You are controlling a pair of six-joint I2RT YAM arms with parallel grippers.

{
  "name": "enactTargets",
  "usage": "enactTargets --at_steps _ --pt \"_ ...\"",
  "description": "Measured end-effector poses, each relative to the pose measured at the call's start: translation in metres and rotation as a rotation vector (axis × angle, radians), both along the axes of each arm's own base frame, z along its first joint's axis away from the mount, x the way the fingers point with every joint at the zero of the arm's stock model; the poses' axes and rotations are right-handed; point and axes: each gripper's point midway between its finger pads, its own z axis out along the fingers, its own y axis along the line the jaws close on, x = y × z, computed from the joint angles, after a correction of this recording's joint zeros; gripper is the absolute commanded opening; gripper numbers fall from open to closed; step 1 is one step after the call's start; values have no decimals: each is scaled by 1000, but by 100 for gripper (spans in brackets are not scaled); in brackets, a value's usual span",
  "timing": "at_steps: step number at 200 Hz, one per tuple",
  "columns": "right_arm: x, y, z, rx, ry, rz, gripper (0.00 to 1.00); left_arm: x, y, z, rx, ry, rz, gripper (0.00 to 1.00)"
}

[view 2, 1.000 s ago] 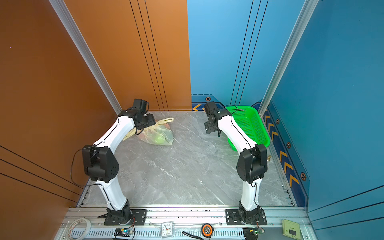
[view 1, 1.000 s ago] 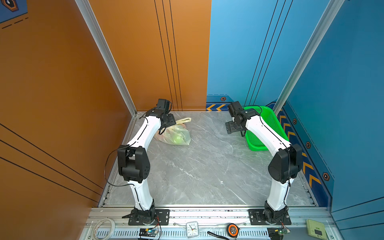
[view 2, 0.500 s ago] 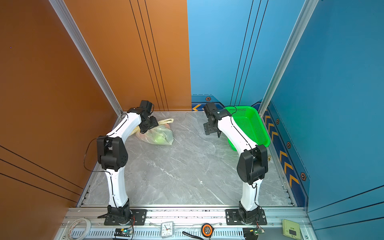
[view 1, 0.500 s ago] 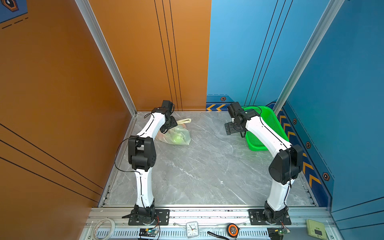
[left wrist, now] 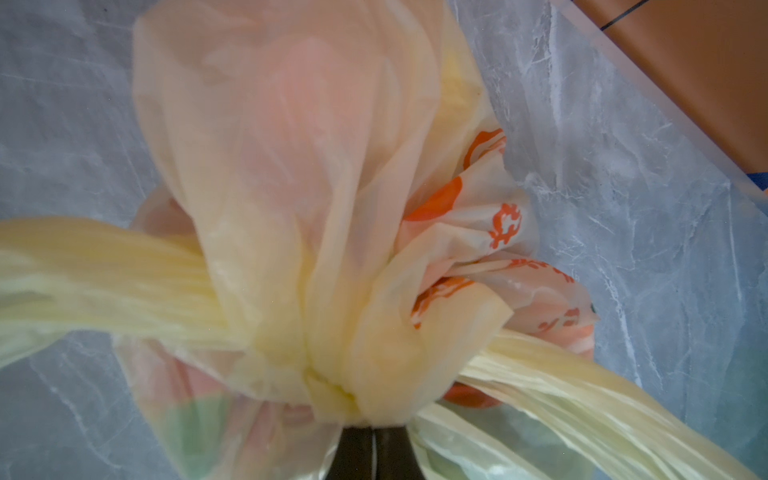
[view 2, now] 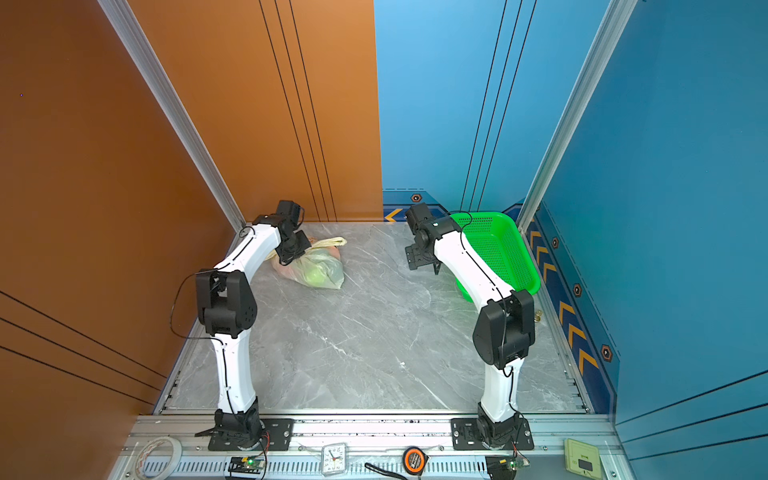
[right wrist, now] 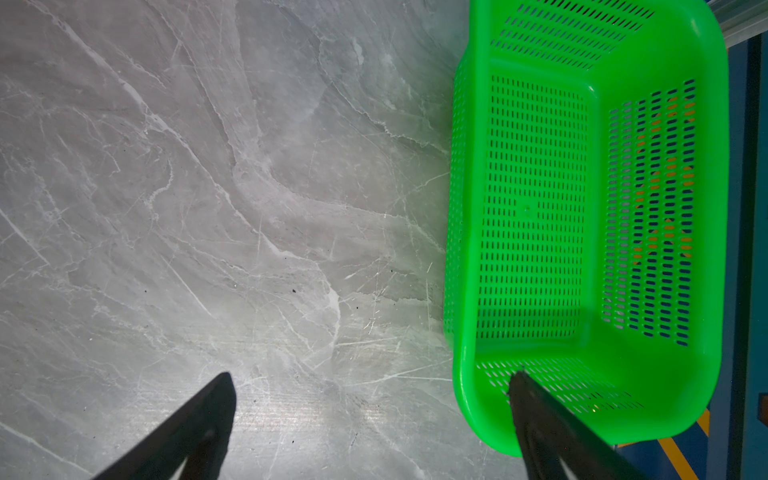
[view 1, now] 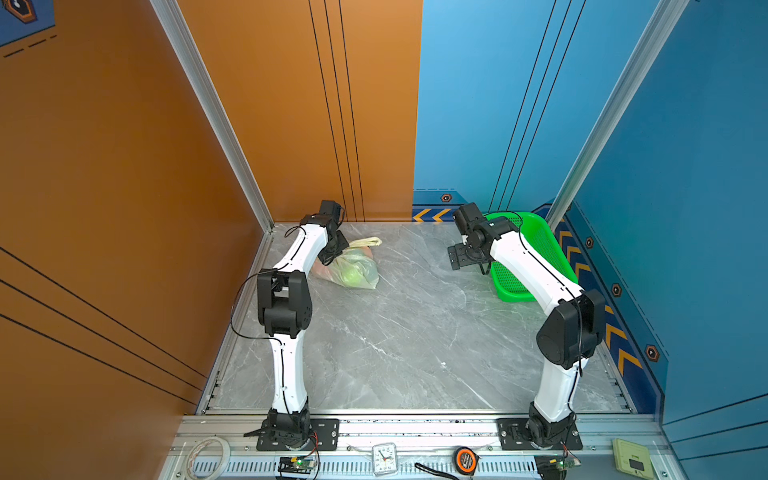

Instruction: Untie the knot of the plastic bag and take out the fruit

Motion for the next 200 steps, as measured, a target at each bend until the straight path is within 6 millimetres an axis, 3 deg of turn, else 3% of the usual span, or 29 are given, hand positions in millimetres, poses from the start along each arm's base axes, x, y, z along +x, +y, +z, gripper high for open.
enactTargets --at_steps 37,63,157,200 --pt "-5 4 -1 -7 13 11 100 -19 -10 2 -38 8 14 0" --pt "-11 3 -1 -9 16 19 100 -38 -33 -1 -52 33 3 0" --pt "-82 -25 10 83 37 28 100 -131 -166 3 -110 71 -46 0" --pt "-107 -49 4 144 44 -18 100 -171 -225 9 -145 51 -31 0"
